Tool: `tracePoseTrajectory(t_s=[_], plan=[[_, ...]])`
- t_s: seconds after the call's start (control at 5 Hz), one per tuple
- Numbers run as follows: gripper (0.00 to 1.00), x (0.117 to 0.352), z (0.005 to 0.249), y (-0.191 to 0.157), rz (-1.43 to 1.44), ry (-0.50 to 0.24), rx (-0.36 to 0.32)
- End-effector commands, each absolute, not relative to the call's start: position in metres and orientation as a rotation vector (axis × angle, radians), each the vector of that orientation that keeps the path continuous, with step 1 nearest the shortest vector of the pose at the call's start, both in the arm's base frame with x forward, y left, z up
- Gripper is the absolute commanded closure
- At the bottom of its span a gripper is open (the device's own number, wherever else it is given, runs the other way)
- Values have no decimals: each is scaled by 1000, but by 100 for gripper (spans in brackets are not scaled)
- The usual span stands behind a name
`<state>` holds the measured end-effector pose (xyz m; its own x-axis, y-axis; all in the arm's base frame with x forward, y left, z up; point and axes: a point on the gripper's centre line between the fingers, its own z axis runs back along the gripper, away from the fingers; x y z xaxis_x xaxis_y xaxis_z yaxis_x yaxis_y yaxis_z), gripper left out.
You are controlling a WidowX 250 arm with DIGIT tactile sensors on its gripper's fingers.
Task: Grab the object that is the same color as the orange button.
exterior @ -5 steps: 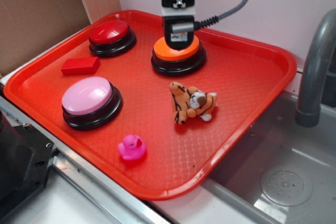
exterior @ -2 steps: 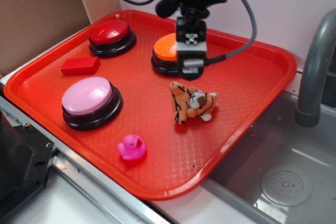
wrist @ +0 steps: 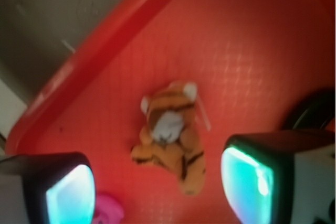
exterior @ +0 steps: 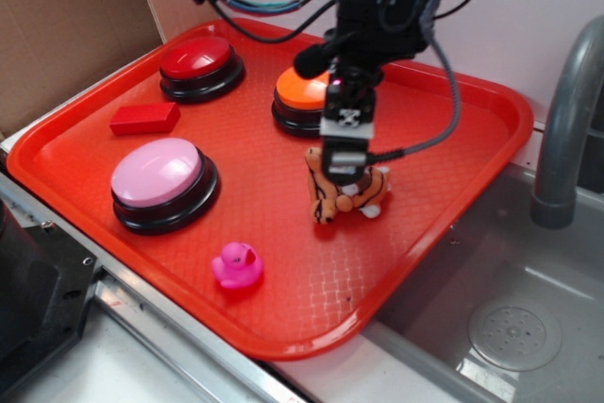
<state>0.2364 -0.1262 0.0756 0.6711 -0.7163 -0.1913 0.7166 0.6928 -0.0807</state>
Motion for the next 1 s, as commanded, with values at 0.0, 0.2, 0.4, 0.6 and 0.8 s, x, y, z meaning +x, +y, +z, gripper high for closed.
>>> tracePoseTrajectory(t_s=[0.0,0.2,0.4,0.6,0.8], plan=[[0,225,66,-119,-787,234,9],[0,230,52,-124,-792,272,21],[0,229,34,-125,-792,324,31],[100,223,25,-120,-749,340,38],[100,224,37,-121,-732,300,46]])
